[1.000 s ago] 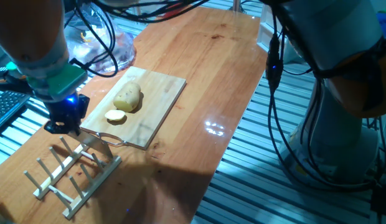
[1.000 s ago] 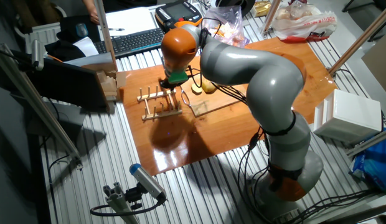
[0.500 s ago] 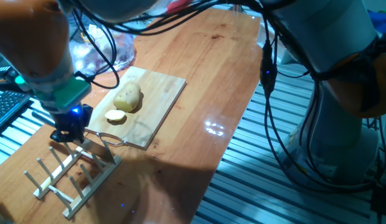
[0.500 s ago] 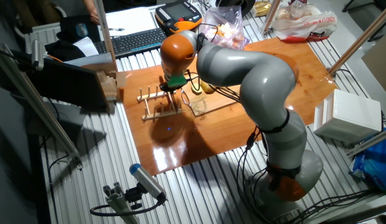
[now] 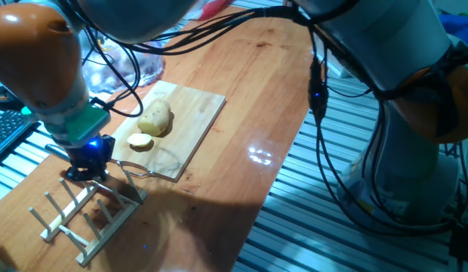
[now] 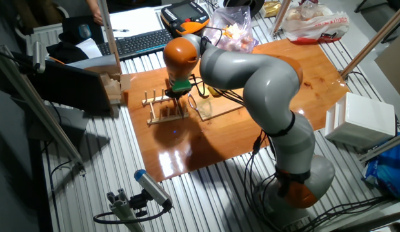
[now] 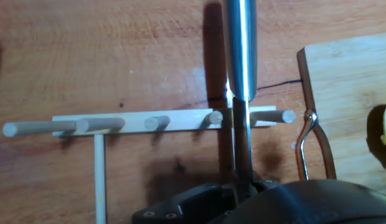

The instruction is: Chop the potatoes

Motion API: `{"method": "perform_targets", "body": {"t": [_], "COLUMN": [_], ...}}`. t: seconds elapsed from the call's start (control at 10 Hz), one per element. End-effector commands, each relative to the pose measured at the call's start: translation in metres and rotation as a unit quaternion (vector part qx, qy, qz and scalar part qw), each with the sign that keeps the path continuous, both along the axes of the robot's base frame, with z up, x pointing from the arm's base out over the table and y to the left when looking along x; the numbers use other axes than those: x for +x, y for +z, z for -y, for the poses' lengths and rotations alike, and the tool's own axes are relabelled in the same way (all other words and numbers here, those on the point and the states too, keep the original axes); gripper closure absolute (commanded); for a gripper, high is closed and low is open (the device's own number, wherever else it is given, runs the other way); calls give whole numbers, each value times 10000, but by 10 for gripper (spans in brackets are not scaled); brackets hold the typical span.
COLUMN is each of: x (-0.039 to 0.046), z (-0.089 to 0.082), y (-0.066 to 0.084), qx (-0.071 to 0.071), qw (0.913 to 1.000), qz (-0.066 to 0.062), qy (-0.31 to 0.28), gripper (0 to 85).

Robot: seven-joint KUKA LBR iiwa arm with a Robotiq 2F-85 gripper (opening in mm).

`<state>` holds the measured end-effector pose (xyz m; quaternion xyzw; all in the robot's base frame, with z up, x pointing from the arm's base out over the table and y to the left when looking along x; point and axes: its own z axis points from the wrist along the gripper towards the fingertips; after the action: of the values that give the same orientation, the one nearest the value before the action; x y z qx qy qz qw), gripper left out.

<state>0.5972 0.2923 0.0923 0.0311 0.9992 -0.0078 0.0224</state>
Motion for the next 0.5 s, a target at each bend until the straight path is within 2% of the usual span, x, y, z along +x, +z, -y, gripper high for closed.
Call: {"method": "perform_targets", "body": {"t": [0.0, 0.1, 0.4], "x": [-6, -13, -23], "z": [-5, -14, -26], "y": [-1, -6, -70], "qx": [1, 17, 50], "qw": [10000, 10000, 9999], "qz": [-51, -96, -96], "qy": [0, -16, -92], "gripper": [850, 680, 680]}}
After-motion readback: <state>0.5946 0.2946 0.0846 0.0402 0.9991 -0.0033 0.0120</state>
